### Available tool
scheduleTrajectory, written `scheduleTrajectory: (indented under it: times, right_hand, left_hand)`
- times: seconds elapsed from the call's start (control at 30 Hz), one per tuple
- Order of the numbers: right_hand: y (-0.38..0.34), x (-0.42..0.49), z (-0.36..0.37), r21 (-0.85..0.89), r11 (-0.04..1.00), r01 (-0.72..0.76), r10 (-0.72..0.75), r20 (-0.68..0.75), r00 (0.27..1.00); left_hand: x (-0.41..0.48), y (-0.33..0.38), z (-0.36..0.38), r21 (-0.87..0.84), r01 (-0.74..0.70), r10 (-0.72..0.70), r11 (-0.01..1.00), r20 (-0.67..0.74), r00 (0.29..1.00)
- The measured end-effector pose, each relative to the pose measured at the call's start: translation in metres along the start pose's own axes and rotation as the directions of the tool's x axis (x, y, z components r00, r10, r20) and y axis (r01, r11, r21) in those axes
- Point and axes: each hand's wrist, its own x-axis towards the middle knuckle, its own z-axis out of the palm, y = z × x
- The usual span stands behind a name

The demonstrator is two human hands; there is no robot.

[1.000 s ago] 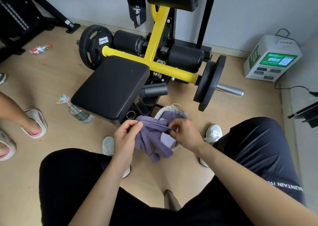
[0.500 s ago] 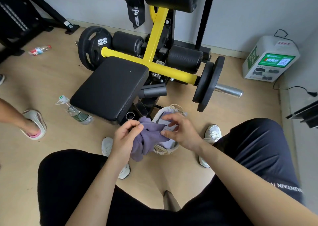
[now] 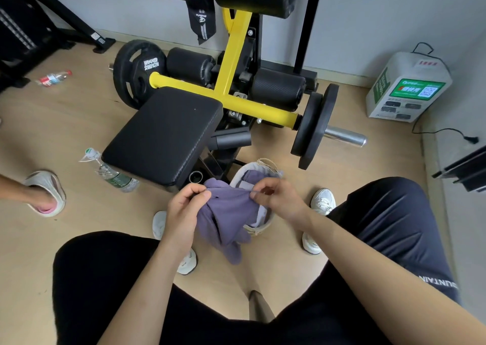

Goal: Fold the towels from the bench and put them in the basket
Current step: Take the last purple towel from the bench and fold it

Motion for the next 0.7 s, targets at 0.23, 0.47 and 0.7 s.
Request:
scheduleTrajectory:
  times: [0.23, 0.47, 0.7]
  right_hand:
    - [-0.038, -0.015, -0.032, 0.272, 0.956, 0.113, -0.075, -0.146, 0.986]
    - [-0.069, -0.026, -0.034, 0.228, 0.93, 0.288, -0.248, -0.189, 0.95]
    - [-0.103, -0.014, -0.056, 0.281, 0.868, 0.409, -0.321, -0.308, 0.895]
  left_hand:
    - [0.012, -0.021, -0.007, 0.396, -0.09, 0.112, 0.914, -0.032, 0.993]
    - [0.009, -0.023, 0.01, 0.365, -0.03, -0.009, 0.931, 0.105, 0.994]
    - [0.013, -0.051, 0.018, 0.652, -0.028, -0.094, 0.758, 0.151, 0.984]
